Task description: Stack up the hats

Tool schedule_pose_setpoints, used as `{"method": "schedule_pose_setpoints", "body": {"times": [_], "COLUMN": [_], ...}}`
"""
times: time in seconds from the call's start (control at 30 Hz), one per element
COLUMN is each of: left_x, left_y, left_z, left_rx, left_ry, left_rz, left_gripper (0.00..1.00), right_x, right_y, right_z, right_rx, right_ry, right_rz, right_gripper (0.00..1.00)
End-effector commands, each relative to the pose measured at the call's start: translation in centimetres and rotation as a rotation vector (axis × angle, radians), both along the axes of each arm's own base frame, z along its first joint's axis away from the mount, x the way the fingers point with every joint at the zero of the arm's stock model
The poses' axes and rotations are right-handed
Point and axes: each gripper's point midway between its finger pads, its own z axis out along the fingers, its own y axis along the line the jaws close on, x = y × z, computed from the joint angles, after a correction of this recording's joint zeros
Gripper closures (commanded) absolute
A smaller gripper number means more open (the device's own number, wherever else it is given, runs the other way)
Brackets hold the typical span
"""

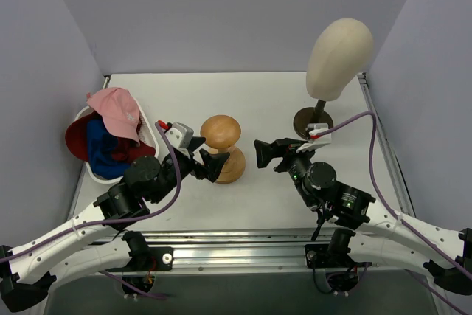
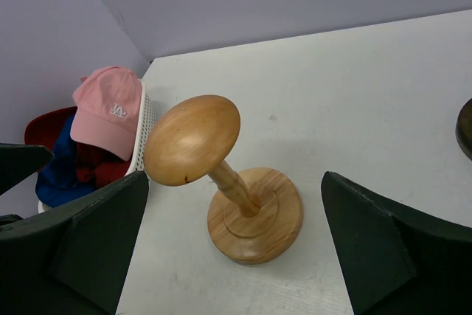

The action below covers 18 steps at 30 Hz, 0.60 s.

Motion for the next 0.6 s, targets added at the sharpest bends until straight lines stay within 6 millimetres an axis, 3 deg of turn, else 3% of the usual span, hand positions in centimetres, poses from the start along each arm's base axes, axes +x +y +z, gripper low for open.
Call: {"method": "schedule_pose_setpoints", "body": {"times": [0.0, 0.3, 0.37, 0.43, 0.47, 0.53, 0.57], "left_x": [0.1, 2.6, 3.5, 4.6, 5.8, 7.2, 7.9], "left_y": [0.4, 0.5, 1.4, 1.9, 2.6, 3.8, 4.4], "left_z": [1.9, 1.5, 3.1, 2.8, 4.0, 4.6, 6.1], "left_rx": [-0.048, -0.023, -0.037, 0.014, 0.018, 0.032, -0.007], "left_ry": [-0.048, -0.019, -0.017, 0.009, -0.004, 0.005, 0.011], "left_rz": [0.02, 0.148, 0.224, 0.297, 0.355, 0.424, 0.445], "left_gripper": [0.06, 0.06, 0.06, 0.06, 0.06, 0.06, 0.06], "right_x": [0.1, 0.2, 0.3, 0.7, 0.9, 1.3, 1.4], "right_y": [-0.1, 0.2, 0.3, -0.5, -1.0, -2.4, -2.9], "right_z": [1.0, 0.7, 0.2, -0.6, -0.9, -1.4, -1.9], "right_rx": [0.037, 0.021, -0.004, -0.031, -0.039, -0.049, -0.054], "right_ry": [-0.036, -0.043, -0.042, -0.025, -0.018, -0.014, -0.009], "right_rz": [-0.012, 0.001, -0.001, -0.054, -0.087, -0.167, -0.188], "right_gripper": [0.0, 0.0, 0.0, 0.01, 0.01, 0.01, 0.01]}}
